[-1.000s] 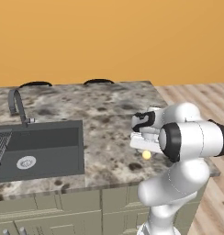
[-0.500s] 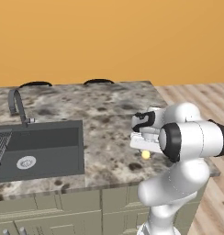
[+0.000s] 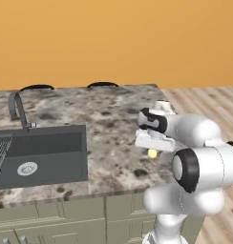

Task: Gather the eggs and milk located in the vicinity of the sink area and place them right next to the bowl.

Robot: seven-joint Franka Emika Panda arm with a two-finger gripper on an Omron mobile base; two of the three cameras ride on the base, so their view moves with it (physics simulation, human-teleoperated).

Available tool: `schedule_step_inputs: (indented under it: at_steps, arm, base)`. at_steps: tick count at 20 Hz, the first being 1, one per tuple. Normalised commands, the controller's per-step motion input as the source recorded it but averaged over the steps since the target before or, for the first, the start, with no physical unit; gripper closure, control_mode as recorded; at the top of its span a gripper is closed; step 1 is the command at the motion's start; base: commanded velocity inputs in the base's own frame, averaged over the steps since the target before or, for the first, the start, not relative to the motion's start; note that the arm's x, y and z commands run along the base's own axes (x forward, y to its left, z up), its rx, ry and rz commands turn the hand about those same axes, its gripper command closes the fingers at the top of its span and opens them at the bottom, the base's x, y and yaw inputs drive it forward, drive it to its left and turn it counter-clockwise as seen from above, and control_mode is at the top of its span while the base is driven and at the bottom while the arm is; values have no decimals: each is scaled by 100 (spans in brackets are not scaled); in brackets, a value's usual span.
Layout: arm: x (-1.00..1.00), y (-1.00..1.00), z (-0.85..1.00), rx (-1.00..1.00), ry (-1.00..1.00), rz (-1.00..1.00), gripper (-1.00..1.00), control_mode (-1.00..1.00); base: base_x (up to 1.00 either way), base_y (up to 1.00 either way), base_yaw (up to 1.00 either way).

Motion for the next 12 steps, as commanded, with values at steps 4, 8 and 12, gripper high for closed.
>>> schedule_step_inputs:
  at_steps: [4,8,12]
  arm:
    - [-87,5,98,-6,-14,14,100,-100]
    - [-100,2,97,-7,-19,16,100,-100]
    - [-79,5,83,-4,-18,12,100,-100]
  base:
    - [0,0,0]
    - [0,0,0]
    - [0,0,0]
